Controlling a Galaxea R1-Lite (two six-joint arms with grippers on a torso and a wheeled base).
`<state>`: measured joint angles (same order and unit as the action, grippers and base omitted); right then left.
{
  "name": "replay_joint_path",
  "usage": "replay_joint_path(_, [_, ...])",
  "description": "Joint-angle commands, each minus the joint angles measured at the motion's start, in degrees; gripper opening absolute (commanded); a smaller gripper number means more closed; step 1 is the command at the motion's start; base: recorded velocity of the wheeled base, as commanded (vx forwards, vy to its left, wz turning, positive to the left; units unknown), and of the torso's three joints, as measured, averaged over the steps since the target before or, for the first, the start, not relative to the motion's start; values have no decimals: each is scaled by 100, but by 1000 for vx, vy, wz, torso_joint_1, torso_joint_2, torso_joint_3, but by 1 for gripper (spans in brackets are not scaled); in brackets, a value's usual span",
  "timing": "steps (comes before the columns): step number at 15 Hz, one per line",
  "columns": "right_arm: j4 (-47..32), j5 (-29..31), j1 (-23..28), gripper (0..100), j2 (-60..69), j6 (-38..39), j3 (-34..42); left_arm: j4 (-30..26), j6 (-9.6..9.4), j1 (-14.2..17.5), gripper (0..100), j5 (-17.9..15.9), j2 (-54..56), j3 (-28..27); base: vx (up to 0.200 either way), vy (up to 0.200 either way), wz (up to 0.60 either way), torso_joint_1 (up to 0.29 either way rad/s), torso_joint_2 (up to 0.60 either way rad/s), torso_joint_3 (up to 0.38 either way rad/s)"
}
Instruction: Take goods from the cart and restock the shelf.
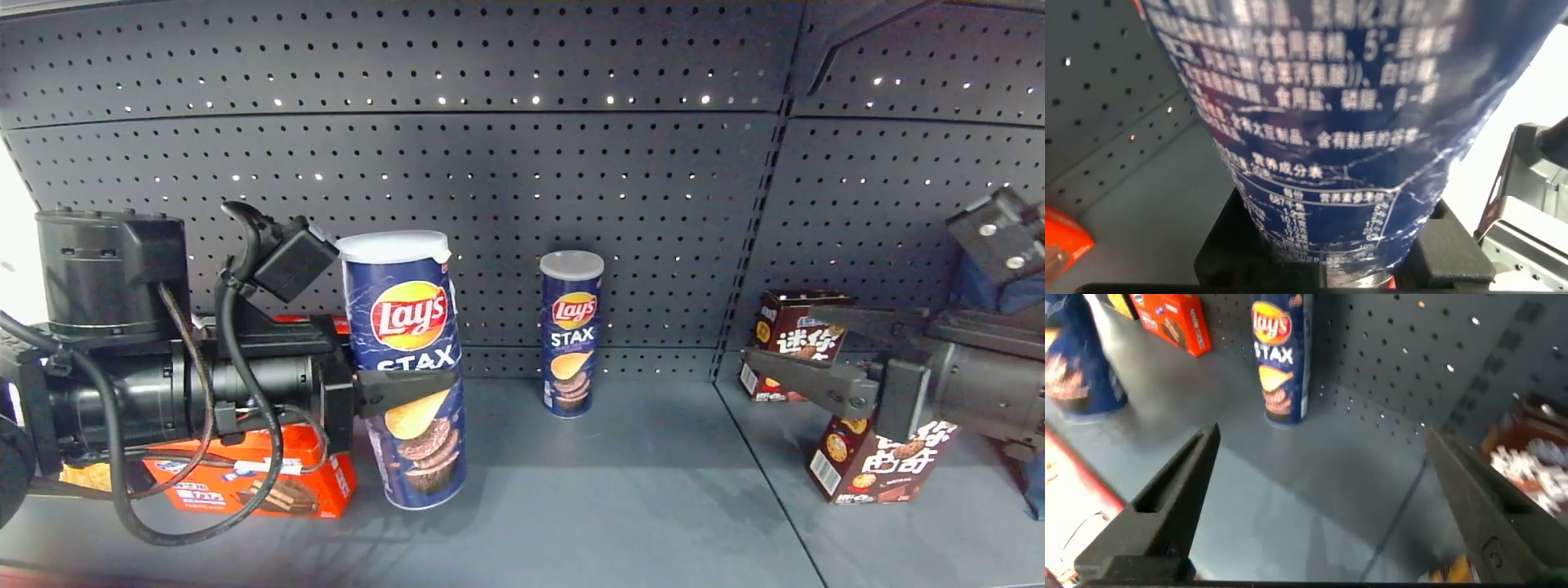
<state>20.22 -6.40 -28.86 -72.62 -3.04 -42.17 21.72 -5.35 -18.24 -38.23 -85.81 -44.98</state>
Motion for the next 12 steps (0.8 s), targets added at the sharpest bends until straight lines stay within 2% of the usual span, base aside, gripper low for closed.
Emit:
replay_joint_path(1, [25,-10,-191,100,-833,-4,-415,25,-1,22,0,-176,-234,-37,0,0,0,0,0,0])
replay_joint_path(5, [491,-336,-164,100,-1492,-162,-538,25,-1,66,0,-185,-322,-37,0,0,0,0,0,0])
replay_joint_path(12, [1643,-1566,152,100,-2503,-162,-670,25,-1,40,0,-273,-331,-63,0,0,0,0,0,0])
